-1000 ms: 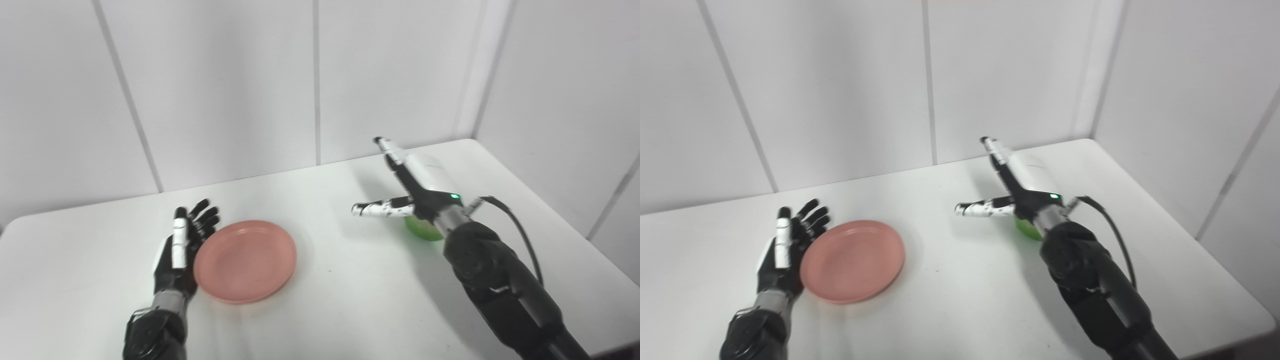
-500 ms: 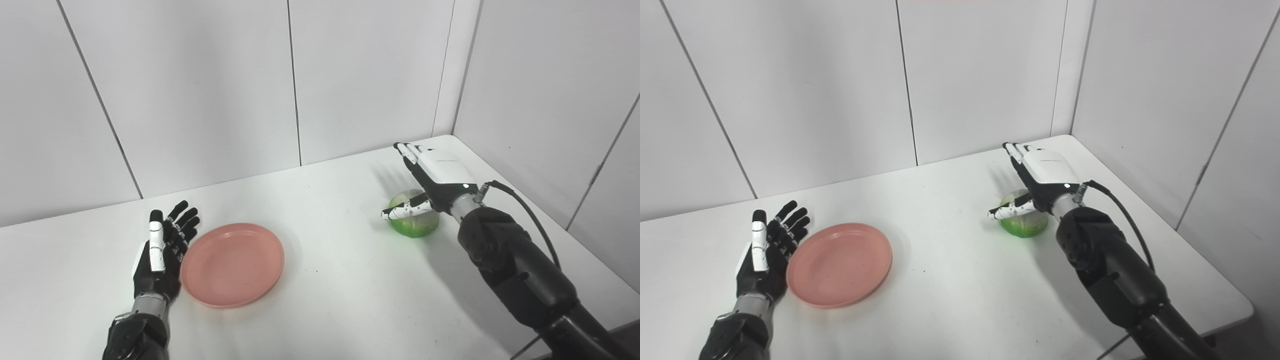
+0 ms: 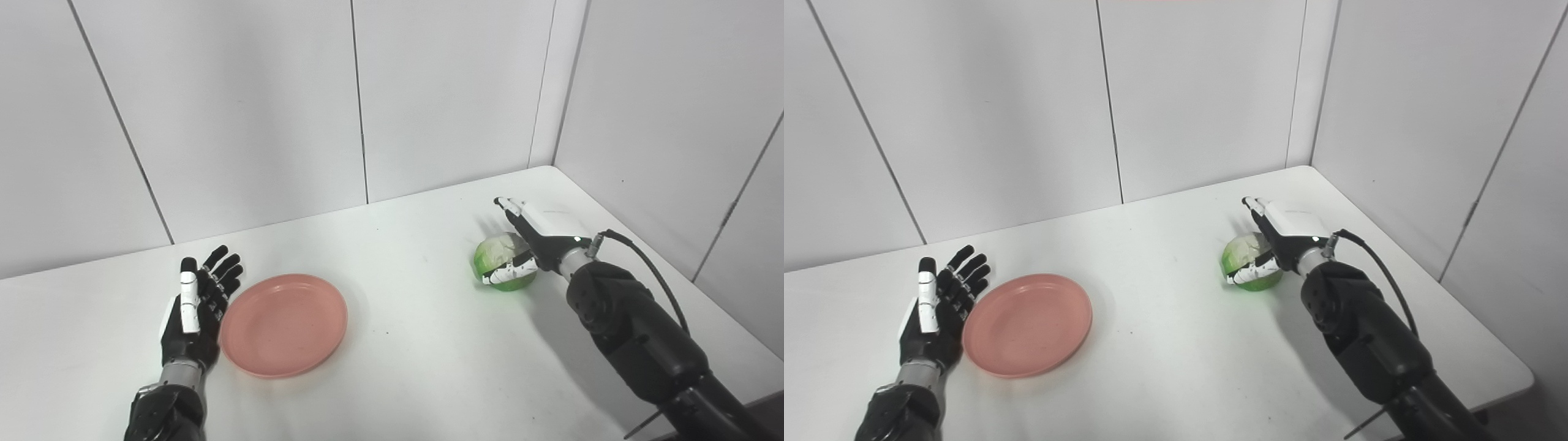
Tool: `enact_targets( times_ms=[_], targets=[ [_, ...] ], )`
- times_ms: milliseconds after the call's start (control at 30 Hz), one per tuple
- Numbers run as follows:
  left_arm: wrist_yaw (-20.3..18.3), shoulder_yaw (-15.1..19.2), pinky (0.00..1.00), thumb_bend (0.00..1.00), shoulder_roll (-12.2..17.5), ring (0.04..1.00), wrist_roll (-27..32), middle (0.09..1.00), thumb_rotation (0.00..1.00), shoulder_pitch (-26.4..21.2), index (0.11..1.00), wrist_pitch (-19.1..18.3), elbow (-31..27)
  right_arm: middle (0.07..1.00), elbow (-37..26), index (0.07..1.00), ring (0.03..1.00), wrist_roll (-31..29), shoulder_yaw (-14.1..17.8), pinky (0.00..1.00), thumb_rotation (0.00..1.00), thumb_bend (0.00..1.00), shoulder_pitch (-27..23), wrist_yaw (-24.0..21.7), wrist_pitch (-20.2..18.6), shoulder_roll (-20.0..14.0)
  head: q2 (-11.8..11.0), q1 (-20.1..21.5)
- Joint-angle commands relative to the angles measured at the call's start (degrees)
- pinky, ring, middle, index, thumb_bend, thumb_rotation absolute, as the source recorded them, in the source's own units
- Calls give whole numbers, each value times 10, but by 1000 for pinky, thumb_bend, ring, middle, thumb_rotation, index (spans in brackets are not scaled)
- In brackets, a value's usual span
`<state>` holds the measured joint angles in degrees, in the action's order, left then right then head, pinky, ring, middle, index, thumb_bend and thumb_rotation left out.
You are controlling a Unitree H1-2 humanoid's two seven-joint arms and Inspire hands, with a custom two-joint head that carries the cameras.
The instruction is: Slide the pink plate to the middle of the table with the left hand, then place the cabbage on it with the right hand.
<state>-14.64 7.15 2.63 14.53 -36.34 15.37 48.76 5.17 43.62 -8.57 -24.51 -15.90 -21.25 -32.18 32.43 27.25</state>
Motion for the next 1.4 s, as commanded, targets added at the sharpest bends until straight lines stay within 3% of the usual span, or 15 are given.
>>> enact_targets(
  times_ms=[0,167,300,433,467,533,600,767,900,967,1067,1100,1200,1300,1367],
  targets=[
    [-9,2,925,825,1,874,3,842,1000,23,823,11,8,949,-6,943,905,-15,15,753,402,1000,-19,7,-10,-1,2,-2],
    [-11,-1,953,831,2,883,1,847,1000,25,831,8,1,853,27,889,754,-31,10,584,351,1000,-19,23,1,11,4,-3],
    [-9,-2,953,826,3,885,0,848,1000,27,830,3,-4,811,40,866,706,-47,10,570,321,1000,-16,45,15,17,5,-5],
    [-8,-2,934,817,3,883,1,851,1000,28,834,1,-6,595,56,634,522,-68,16,459,52,853,-11,83,37,29,5,-5],
    [-8,-2,935,816,3,883,1,851,1000,28,834,1,-5,586,57,621,513,-70,15,453,39,846,-12,87,38,29,5,-5],
    [-8,-1,929,810,2,880,2,847,1000,28,830,1,-8,514,58,548,449,-60,13,381,14,659,-8,124,45,35,5,-6],
    [-7,-1,928,809,0,881,2,847,1000,29,829,-3,-12,477,63,515,416,-59,13,340,3,564,-6,149,52,39,5,-9],
    [-6,-1,926,808,-3,881,4,852,1000,30,833,-5,-13,466,65,501,401,-65,15,317,0,531,-7,172,58,38,5,-14],
    [-1,-5,933,811,-11,879,-3,847,1000,33,828,0,-15,470,40,498,434,-72,26,365,0,530,-3,202,84,41,5,-62],
    [-1,-7,925,812,-13,880,-5,849,1000,35,830,0,-17,467,33,503,440,-72,27,377,0,530,-1,208,90,42,5,-62],
    [17,-20,935,813,-27,883,-22,850,1000,50,828,-23,-52,466,-34,512,447,-69,27,385,0,528,-2,204,81,55,9,-155],
    [22,-23,943,814,-31,886,-25,852,1000,53,828,-30,-62,466,-48,511,444,-73,28,381,0,528,-2,200,81,58,9,-155],
    [33,-30,948,802,-44,889,-32,854,1000,60,831,-45,-80,461,-71,516,443,-96,25,386,0,527,-12,195,106,78,12,-219],
    [43,-33,959,815,-53,890,-35,855,1000,61,833,-56,-87,460,-75,516,433,-104,20,377,0,528,-18,192,118,93,11,-234],
    [55,-35,966,816,-61,895,-46,859,1000,61,838,-46,-80,460,-53,512,425,-107,-2,364,0,529,-28,192,139,120,12,-272]
  ],
)
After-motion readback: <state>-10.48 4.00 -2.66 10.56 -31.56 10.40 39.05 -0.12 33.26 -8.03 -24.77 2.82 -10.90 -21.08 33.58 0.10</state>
